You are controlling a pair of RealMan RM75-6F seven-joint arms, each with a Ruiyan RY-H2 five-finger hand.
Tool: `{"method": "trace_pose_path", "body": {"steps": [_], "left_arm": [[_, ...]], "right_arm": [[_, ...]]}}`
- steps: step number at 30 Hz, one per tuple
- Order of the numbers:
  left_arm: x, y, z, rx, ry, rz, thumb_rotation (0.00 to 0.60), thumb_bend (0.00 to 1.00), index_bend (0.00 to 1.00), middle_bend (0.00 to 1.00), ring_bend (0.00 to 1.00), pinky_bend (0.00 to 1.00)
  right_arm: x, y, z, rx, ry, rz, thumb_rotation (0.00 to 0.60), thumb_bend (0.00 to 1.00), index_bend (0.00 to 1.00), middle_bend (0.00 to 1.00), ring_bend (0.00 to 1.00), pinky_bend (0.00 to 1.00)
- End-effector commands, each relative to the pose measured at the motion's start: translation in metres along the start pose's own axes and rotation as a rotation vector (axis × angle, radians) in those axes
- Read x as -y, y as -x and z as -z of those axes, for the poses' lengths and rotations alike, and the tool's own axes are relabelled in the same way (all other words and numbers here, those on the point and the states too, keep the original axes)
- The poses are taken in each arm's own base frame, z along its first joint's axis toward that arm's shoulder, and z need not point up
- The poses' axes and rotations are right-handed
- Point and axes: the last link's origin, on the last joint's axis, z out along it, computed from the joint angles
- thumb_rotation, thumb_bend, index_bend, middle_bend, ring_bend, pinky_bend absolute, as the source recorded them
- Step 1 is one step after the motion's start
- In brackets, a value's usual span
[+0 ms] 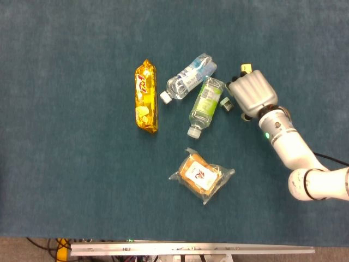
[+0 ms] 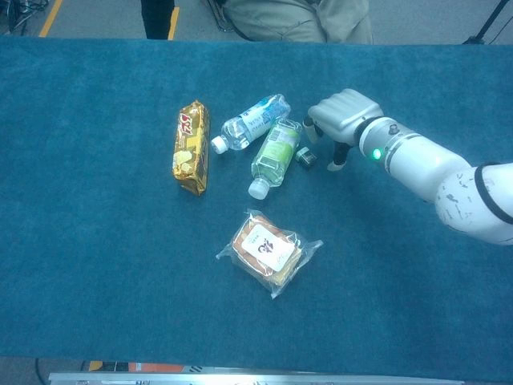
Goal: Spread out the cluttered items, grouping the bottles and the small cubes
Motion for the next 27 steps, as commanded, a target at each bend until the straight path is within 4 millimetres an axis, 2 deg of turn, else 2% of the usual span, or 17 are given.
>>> {"method": "trace_pose_path", "body": {"steps": [1,8,12,27], "left_arm": [[0.001,-0.001,0.000,-0.003,-0.003,-0.001,0.600,0.39,0.21,0.22,0.19,0.23],[-0.001,0.000,-0.001,0.001,0.001,0.001,0.600,0.39,0.21,0.22,0.19,0.23],[-0.002,0.000,-0.001,-0.001,0.004,0.000,0.600,0.39,0.21,0.22,0.19,0.23],[0.005,-0.002,0.004,0.000,-0.022,0.000,0.600,0.39,0.21,0.22,0.19,0.23]], "right_arm": [[-0.001,-0.008,0.004,-0.022,-0.017,-0.065,0.600,0.12,0.43,0.39,0.31,0.48],[0.006,-0.026,0.021,-0.124,-0.131,-0.123,0.600,0.10,0.43,0.39,0.31,0.48],[0.016,-0.028,0.026,-0.162,-0.199,-0.098,0.600,0.02,0.43,0.39,0.31,0.48],[0.030,-0.024,0.020,-0.205,-0.263,0.122,0.600,0.00,0.42,0.38,0.30,0.45]]}}
